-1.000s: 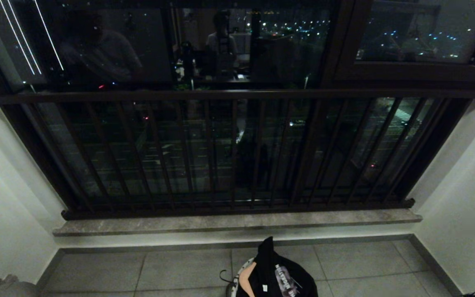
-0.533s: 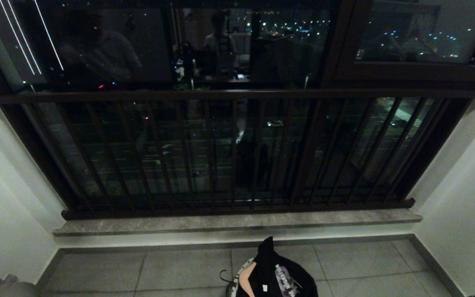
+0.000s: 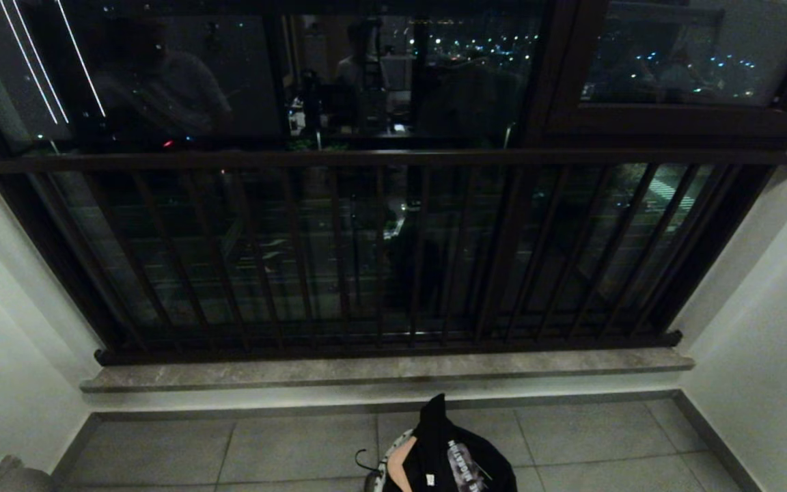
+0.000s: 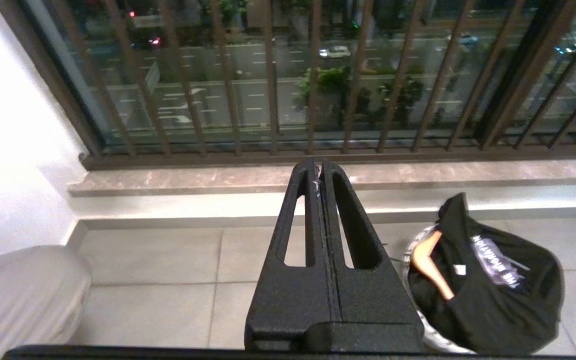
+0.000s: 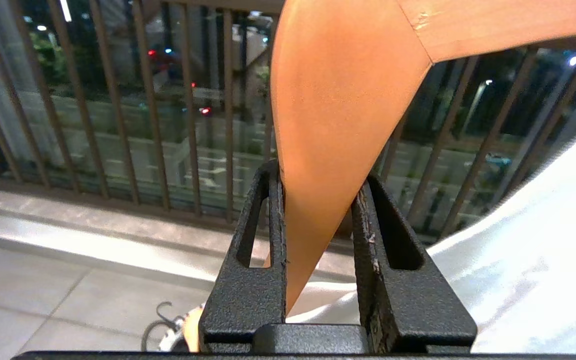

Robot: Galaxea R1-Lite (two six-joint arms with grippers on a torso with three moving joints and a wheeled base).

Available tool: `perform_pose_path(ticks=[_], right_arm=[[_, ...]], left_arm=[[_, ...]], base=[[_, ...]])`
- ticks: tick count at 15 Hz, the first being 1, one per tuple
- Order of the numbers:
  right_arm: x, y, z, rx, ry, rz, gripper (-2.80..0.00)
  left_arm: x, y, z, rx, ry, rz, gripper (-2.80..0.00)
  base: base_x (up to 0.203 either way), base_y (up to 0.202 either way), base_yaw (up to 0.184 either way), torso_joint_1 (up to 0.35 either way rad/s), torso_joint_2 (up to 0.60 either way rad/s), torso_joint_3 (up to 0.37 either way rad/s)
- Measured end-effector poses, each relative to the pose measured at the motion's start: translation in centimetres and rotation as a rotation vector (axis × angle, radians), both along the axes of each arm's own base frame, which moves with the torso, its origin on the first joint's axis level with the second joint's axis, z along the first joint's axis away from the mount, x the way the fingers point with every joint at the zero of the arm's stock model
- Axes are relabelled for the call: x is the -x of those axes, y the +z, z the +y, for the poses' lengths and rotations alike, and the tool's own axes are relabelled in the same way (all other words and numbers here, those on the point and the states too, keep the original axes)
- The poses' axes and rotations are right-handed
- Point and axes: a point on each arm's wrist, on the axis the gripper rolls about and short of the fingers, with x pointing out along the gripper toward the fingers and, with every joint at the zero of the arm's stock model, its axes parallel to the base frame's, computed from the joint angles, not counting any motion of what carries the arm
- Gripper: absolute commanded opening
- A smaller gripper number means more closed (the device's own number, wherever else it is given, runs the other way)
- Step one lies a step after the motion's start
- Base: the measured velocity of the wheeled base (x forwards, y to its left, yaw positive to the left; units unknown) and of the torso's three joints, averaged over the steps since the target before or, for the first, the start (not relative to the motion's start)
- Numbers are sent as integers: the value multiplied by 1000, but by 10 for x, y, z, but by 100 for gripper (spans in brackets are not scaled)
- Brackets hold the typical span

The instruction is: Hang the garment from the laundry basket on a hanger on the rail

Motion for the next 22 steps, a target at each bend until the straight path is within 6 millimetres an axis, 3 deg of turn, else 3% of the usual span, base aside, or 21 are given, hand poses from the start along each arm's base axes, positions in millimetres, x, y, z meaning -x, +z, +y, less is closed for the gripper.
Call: perform_pose_path(ticks=[16, 22], right_arm=[[1, 2, 1, -12, 31, -2, -280], [19, 65, 8, -86, 426, 25, -280]], left_arm=[[0, 0, 0, 0, -2, 0, -280], [0, 0, 0, 0, -2, 0, -280]], base=[[0, -186, 2, 3, 3, 2], [0, 0, 0, 0, 0, 0]])
